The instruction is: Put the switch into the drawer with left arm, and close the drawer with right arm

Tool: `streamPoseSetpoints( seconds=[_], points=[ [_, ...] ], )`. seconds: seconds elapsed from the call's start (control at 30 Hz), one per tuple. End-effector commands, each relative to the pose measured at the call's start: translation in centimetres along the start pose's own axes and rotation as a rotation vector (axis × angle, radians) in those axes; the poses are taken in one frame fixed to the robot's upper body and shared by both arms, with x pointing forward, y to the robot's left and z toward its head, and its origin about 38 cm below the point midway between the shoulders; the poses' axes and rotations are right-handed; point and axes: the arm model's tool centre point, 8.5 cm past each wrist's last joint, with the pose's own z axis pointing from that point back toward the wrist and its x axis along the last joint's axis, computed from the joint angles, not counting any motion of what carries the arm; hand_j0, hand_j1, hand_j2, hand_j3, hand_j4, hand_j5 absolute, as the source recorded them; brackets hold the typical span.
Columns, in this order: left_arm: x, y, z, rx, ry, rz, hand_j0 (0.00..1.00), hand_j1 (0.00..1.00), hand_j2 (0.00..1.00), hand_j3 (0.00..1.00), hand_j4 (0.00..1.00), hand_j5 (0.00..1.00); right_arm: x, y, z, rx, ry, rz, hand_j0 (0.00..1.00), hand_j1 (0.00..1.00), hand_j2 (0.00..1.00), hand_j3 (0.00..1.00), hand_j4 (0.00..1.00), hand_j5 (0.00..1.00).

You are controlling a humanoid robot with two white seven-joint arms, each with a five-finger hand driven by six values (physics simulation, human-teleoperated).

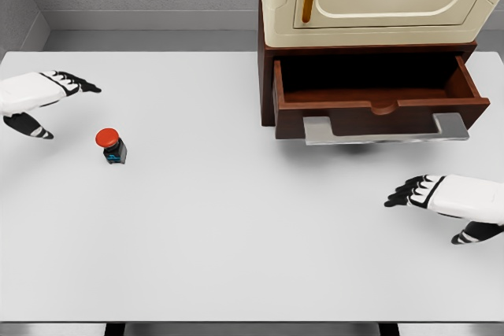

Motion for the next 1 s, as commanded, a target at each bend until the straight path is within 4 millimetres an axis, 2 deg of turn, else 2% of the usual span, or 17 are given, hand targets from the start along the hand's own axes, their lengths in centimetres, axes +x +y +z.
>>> streamPoseSetpoints(
  seconds=[0.0,0.23,0.33,0.37,0.5,0.53,0.57,0.63,0.73,0.8,0.87,0.97],
  points=[
    [0.0,-0.3,0.0,-0.005,-0.002,0.006,1.0,1.0,1.0,1.0,1.0,1.0,0.0,0.0,0.0,-0.001,-0.002,-0.006,1.0,1.0,1.0,1.0,1.0,1.0],
    [1.2,-0.9,-1.0,-0.058,-0.04,-0.009,1.0,1.0,1.0,1.0,1.0,1.0,0.0,0.1,0.0,-0.001,-0.003,-0.009,1.0,1.0,1.0,1.0,1.0,1.0],
    [2.8,-0.4,-2.9,-0.097,-0.096,-0.049,1.0,1.0,1.0,1.0,1.0,1.0,0.0,0.1,0.0,-0.002,-0.004,-0.01,1.0,1.0,1.0,1.0,1.0,1.0],
    [2.7,-0.1,-2.9,-0.092,-0.094,-0.055,1.0,1.0,1.0,1.0,1.0,1.0,0.0,0.1,0.0,-0.001,-0.003,-0.009,0.96,0.96,0.96,0.96,0.96,0.96],
    [2.8,-0.4,-2.9,-0.11,-0.097,-0.062,1.0,1.0,1.0,1.0,1.0,1.0,0.0,-0.3,0.3,-0.027,-0.013,-0.033,0.52,0.52,0.52,0.52,0.52,0.52],
    [3.2,-1.1,-3.3,-0.14,-0.11,-0.062,1.0,1.0,1.0,1.0,1.0,1.0,0.0,-0.4,0.4,-0.032,-0.016,-0.038,0.48,0.48,0.48,0.48,0.48,0.48],
    [3.3,-1.2,-3.4,-0.16,-0.115,-0.062,1.0,1.0,1.0,1.0,1.0,1.0,0.0,-0.7,0.6,-0.045,-0.017,-0.042,0.48,0.48,0.48,0.48,0.48,0.48],
    [3.4,-1.2,-3.6,-0.168,-0.117,-0.065,1.0,1.0,1.0,1.0,1.0,1.0,-0.4,-2.2,2.2,-0.078,-0.003,-0.047,0.44,0.44,0.44,0.44,0.44,0.44],
    [4.0,-1.3,-4.2,-0.174,-0.134,-0.066,1.0,1.0,1.0,1.0,1.0,1.0,-0.4,-2.8,2.5,-0.1,-0.007,-0.054,0.41,0.41,0.41,0.41,0.41,0.41],
    [4.8,-1.1,-4.4,-0.179,-0.158,-0.078,0.93,0.93,0.93,0.93,0.93,0.93,-0.4,-2.8,2.6,-0.102,-0.006,-0.052,0.42,0.42,0.42,0.42,0.42,0.42],
    [5.2,-0.9,-4.5,-0.186,-0.17,-0.087,0.79,0.79,0.79,0.79,0.79,0.79,-0.4,-2.9,2.5,-0.104,-0.006,-0.052,0.43,0.43,0.43,0.43,0.43,0.43],
    [5.3,-1.0,-4.6,-0.195,-0.172,-0.088,0.77,0.77,0.77,0.77,0.77,0.77,-0.3,-3.0,2.6,-0.114,-0.015,-0.064,0.46,0.46,0.46,0.46,0.46,0.46]
  ],
)
